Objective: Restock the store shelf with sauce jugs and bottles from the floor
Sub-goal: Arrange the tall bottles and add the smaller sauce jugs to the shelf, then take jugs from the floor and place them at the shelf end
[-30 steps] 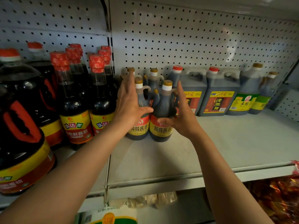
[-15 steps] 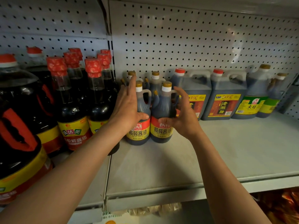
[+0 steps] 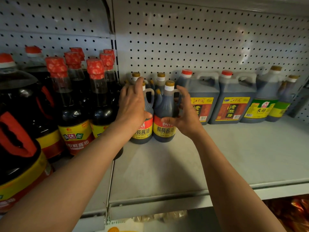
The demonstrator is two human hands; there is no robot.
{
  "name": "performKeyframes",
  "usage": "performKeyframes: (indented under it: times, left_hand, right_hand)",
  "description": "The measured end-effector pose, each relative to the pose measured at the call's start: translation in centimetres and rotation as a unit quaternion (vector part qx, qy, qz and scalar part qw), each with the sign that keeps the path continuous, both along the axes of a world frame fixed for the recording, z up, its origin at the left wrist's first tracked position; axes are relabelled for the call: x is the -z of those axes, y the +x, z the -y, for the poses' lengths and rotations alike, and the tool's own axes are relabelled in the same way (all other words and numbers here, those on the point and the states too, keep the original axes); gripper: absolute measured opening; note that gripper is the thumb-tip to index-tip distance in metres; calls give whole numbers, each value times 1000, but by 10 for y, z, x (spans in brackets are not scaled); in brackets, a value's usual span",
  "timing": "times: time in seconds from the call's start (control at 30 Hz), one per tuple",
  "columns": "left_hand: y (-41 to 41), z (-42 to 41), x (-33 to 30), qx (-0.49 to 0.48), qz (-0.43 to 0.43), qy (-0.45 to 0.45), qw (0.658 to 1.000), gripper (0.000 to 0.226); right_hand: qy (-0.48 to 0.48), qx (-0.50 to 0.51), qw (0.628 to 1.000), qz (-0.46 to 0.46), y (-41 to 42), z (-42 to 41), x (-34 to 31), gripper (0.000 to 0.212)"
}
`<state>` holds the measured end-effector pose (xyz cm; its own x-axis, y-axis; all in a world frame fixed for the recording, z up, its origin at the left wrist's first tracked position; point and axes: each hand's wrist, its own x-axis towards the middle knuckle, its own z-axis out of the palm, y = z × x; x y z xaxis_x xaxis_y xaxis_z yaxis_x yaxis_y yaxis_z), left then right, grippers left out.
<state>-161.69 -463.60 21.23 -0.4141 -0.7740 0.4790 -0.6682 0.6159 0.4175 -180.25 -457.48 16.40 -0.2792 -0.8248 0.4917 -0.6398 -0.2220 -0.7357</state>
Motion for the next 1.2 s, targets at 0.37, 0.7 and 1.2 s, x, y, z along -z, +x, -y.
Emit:
performKeyframes:
  times: [0.37,0.7,1.2]
  left_hand:
    - [3,-24,8,-23,-26,-103,994,120]
    - [28,-101,42,135,-143,117,973,79]
    - [167,-223,183,298,-8,228,927,72]
  right_hand:
    - [30,90,995,-21,20,-36,-12,124]
    - [94,286,943,-144,58,-161,-4,77]
    - [339,387,850,-112,253,-355,101,72]
